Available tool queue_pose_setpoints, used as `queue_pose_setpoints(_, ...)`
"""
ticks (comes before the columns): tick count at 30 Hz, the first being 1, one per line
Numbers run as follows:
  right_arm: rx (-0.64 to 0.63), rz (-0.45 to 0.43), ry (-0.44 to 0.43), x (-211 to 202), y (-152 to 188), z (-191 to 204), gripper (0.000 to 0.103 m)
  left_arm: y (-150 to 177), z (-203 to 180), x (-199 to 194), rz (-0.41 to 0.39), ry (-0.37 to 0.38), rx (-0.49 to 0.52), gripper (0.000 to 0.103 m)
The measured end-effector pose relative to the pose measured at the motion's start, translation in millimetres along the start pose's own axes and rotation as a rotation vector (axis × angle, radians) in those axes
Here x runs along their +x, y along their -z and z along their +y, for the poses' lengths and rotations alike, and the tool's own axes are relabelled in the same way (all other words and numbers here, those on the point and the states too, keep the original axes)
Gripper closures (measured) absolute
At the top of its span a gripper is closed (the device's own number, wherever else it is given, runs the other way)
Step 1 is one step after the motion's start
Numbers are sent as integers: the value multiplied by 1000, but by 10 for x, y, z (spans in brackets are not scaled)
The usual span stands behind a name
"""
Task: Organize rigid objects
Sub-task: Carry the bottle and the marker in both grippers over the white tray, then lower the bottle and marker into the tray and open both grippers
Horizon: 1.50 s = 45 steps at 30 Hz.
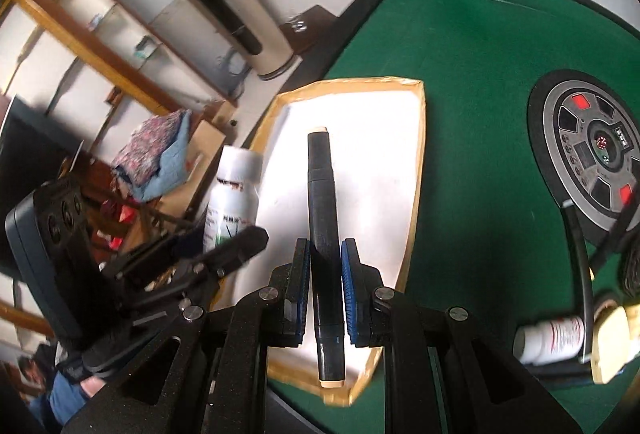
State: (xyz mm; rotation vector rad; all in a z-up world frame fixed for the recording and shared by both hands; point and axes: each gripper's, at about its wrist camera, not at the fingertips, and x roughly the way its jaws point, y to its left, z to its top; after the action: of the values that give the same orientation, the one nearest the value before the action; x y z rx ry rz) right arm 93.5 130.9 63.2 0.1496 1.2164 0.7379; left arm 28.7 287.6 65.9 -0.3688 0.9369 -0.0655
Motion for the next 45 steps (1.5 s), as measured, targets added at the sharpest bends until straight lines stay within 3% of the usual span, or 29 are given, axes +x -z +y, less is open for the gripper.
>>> queue_pose_setpoints(7,83,16,66,296,-287,-90,89,-173,118,432,84,-12,-9,71)
queue_pose_setpoints(17,175,23,149,475,-422,-272,89,-274,212,748,144,37,5,71)
queue_pose_setpoints(29,140,26,194,480,-488,-261,89,-291,161,791,124,79,3,70)
queue_pose_setpoints(37,121,-26,159,195,-450,-240,89,-287,153,685,125,100,-31,69)
queue_pose_setpoints(45,166,-80,83,-221,-113,-375,88,-168,-35,418,81,88,10,69)
